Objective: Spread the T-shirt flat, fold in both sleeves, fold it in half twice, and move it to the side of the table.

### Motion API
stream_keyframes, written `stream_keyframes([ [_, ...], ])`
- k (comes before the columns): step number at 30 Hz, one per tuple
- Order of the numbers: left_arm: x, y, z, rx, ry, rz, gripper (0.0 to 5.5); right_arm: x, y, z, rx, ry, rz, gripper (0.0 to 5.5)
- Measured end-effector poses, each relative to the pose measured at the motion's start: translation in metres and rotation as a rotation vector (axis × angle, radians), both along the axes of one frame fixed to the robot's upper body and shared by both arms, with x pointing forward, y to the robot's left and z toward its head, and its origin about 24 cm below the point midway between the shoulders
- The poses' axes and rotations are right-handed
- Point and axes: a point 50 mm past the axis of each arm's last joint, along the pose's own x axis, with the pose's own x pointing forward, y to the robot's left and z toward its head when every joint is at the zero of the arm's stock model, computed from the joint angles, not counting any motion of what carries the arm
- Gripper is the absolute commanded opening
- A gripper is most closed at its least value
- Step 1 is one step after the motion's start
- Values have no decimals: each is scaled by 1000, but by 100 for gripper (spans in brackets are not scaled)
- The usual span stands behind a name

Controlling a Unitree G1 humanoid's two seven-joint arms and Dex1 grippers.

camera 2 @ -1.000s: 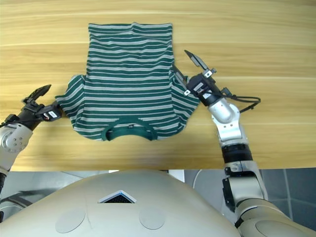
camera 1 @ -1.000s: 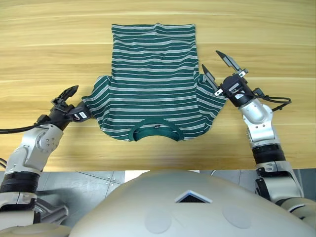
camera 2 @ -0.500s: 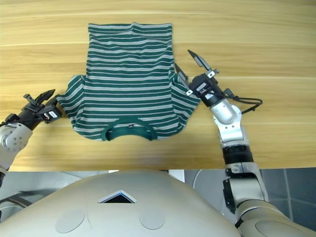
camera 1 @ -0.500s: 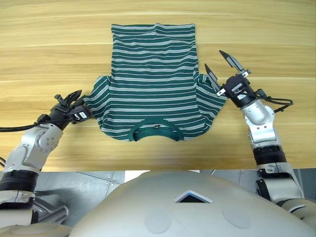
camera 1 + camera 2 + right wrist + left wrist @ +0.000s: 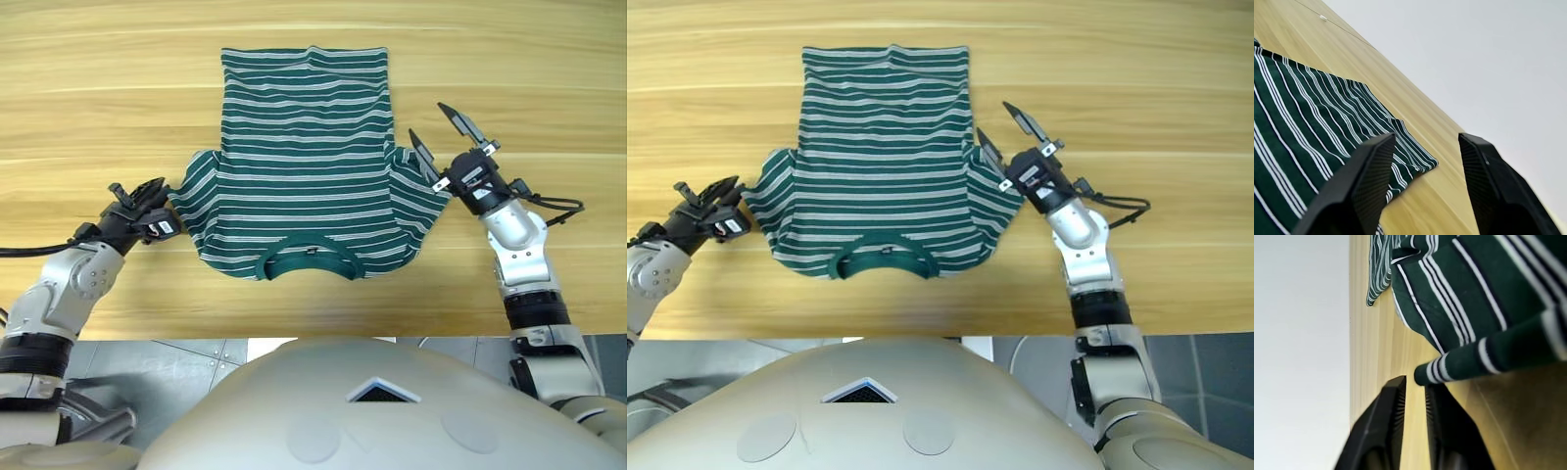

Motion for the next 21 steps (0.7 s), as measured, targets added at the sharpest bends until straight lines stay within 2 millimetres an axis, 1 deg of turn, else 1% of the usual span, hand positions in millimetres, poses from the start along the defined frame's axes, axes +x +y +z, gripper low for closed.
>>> stream_keyframes([
  [3,-2,-1,-4,-2,6,9,190,0,-1,0,0,1,-3,238],
  [6,-1,-2,-5,-17,-23,31,217,0,-2,0,-1,3,-7,238],
  [11,0,-3,-3,13,-23,19,217,0,-2,0,-2,5,-7,238],
  [14,-6,-14,-1,60,-22,-39,217,0,-2,0,-2,6,-7,238],
  [18,-14,-32,3,73,1,-130,217,0,-2,-1,-3,7,-7,238],
  [21,-15,-36,5,93,8,-173,217,0,-2,-1,-3,9,-7,238],
])
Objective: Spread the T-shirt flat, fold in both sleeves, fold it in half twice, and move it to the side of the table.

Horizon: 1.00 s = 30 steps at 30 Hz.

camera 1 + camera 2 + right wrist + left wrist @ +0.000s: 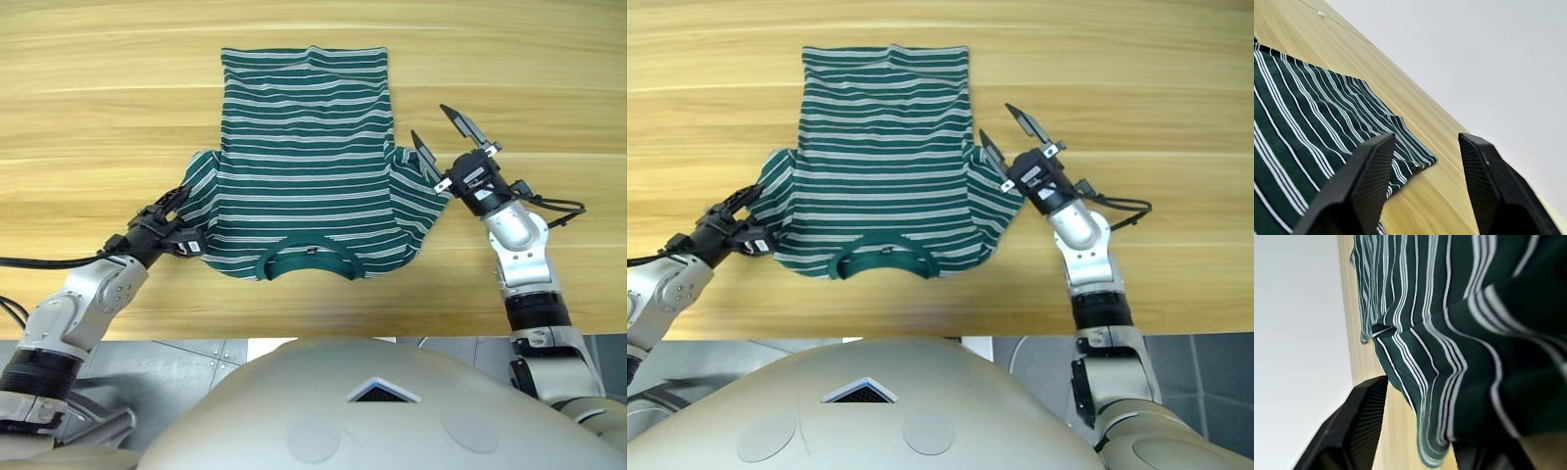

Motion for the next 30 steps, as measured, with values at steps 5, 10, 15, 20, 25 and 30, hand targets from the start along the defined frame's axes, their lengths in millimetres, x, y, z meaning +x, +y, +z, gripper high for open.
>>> stream_keyframes([
  [5,3,1,1,19,10,-9,217,0,0,0,1,1,0,238],
  [10,9,3,-1,13,-1,21,217,0,0,-1,3,3,-1,238],
  [15,15,6,-2,15,-8,40,217,0,0,-1,3,5,-2,238],
  [20,19,8,-2,14,-11,56,217,0,0,-1,3,5,-3,238],
  [25,19,9,-3,-3,-7,68,183,-1,0,-3,3,10,-4,238],
  [30,17,9,-5,-3,25,78,108,-2,0,-3,4,13,-5,238],
])
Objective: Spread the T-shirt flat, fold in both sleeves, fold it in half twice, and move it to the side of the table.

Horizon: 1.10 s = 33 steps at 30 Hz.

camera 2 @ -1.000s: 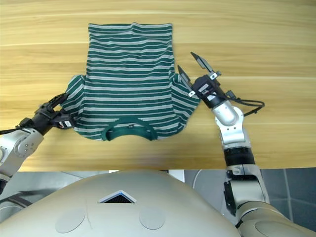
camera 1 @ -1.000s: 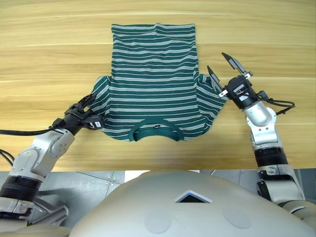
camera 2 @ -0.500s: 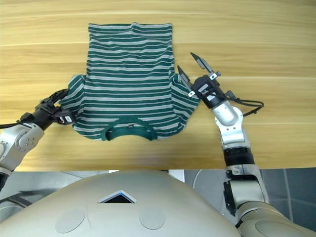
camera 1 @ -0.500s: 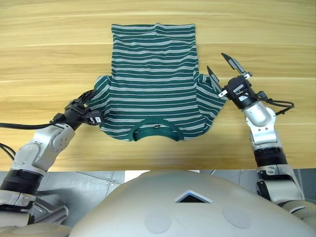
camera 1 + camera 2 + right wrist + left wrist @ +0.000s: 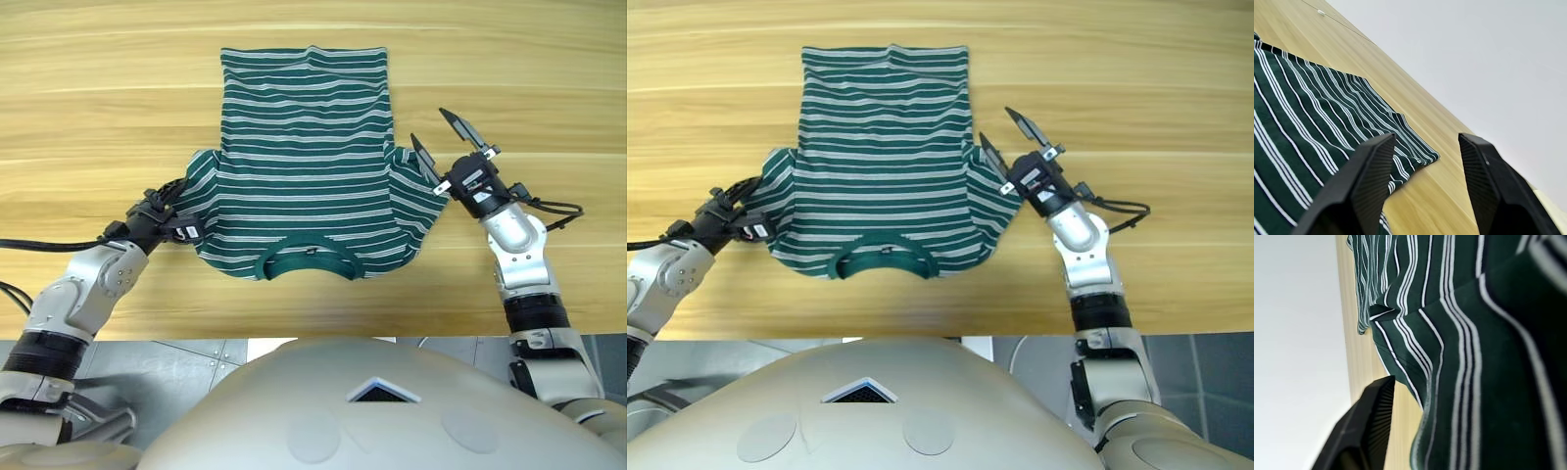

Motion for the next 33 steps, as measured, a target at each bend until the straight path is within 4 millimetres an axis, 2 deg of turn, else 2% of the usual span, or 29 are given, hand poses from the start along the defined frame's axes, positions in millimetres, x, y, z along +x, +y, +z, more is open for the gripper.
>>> stream_keyframes([
  [5,1,2,2,-11,5,17,79,-1,-1,-1,0,3,-2,238],
  [16,3,4,2,-21,-13,81,79,-5,-2,-5,0,23,-7,238],
  [28,3,4,4,-38,-26,93,5,-7,-3,-7,0,28,-13,238],
  [33,4,4,5,-48,-29,101,2,-7,-3,-6,0,28,-13,238],
])
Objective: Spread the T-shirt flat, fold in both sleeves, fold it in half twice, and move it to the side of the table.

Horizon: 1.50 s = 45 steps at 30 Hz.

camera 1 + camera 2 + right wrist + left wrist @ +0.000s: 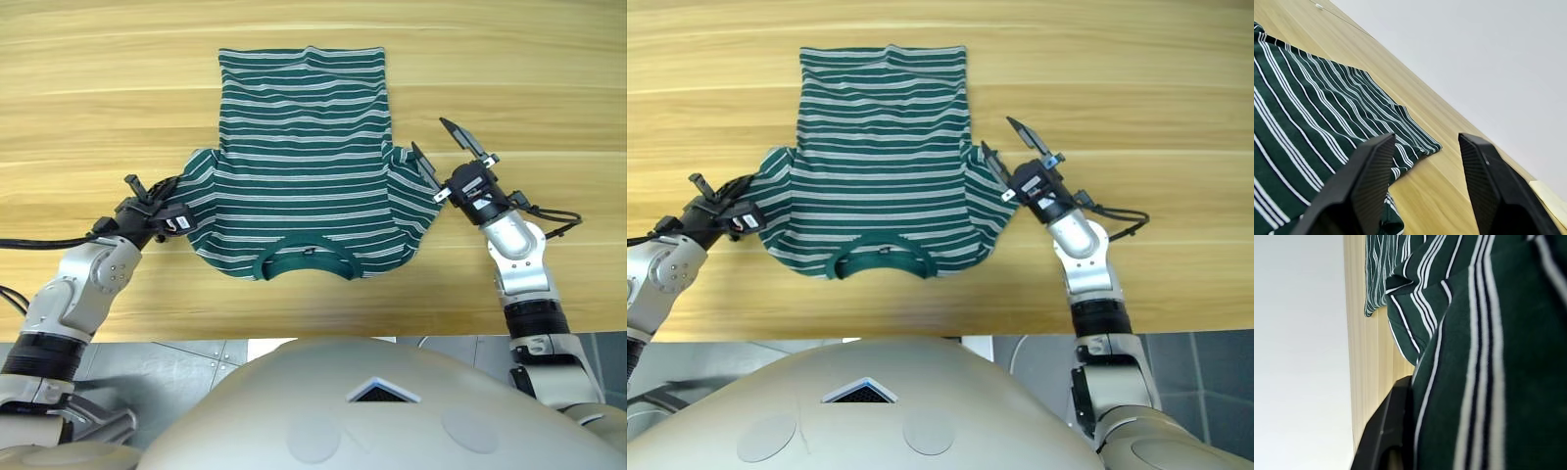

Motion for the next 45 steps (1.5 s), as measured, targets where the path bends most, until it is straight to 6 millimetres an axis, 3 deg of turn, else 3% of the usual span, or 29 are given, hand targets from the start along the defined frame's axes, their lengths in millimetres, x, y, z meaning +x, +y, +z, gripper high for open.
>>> stream_keyframes([
  [7,-1,-4,0,-46,-51,7,2,0,0,0,0,0,0,238],
  [13,-3,-33,-2,-247,-108,-47,2,-1,-1,0,1,-1,-1,238],
  [36,7,-66,-9,-349,-157,-166,2,-2,2,-2,10,-1,6,238],
  [45,0,-79,-19,-501,-64,-200,153,-2,3,-2,7,2,18,238],
])
